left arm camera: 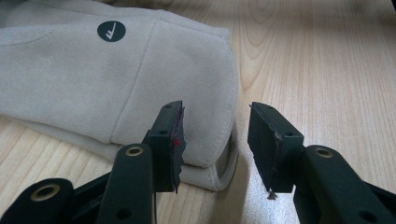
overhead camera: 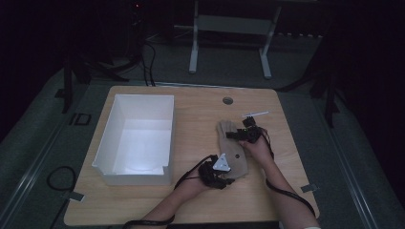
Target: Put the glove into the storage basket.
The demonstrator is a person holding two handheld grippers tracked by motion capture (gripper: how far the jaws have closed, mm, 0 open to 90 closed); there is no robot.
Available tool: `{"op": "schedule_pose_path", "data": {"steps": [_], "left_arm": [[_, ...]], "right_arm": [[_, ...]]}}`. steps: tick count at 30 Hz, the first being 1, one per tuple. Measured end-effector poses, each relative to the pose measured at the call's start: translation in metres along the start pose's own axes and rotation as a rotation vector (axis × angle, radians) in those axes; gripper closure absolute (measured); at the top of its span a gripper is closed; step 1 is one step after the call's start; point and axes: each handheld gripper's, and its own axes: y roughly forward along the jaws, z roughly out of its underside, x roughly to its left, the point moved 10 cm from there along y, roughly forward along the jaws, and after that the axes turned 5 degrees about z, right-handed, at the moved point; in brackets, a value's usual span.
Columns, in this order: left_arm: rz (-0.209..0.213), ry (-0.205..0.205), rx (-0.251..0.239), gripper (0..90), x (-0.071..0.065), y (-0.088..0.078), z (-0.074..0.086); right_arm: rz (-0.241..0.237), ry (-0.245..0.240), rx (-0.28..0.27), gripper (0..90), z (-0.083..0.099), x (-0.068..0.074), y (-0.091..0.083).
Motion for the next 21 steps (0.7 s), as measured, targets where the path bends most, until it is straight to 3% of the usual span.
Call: {"op": "schedule_pose_path", "data": {"steps": [4, 6, 7, 8, 10, 13, 17, 19, 21], "left_arm": [[0.002, 0.0, 0.007, 56.8, 0.0, 0.0, 0.001], [0.004, -0.001, 0.013, 58.1, 0.001, -0.001, 0.001], [0.002, -0.001, 0.013, 58.6, 0.001, -0.001, 0.001], [0.005, -0.001, 0.013, 59.4, 0.002, -0.001, 0.001], [0.011, -0.017, 0.006, 59.4, 0.002, -0.001, 0.001], [0.004, -0.012, 0.008, 58.3, 0.002, -0.002, 0.001], [-0.012, 0.003, 0.022, 57.7, 0.001, -0.002, 0.003], [-0.022, 0.017, 0.033, 57.7, 0.001, -0.002, 0.004], [-0.025, 0.016, 0.035, 57.7, 0.001, -0.003, 0.004]], "right_arm": [[0.036, 0.002, -0.009, 34.5, -0.001, -0.003, 0.0], [0.032, 0.027, -0.012, 31.5, -0.001, -0.007, 0.001], [0.031, 0.034, -0.011, 32.5, -0.001, -0.007, 0.001], [0.012, 0.029, -0.002, 42.4, -0.001, -0.005, 0.001], [-0.023, 0.032, 0.017, 52.4, 0.0, 0.0, 0.001], [-0.049, 0.03, 0.029, 60.2, 0.001, 0.003, 0.001], [-0.021, -0.006, 0.012, 64.0, 0.001, 0.007, 0.0], [0.041, -0.087, -0.015, 65.7, 0.0, 0.013, -0.003], [0.053, -0.114, -0.041, 66.1, -0.002, 0.018, -0.006]]}}
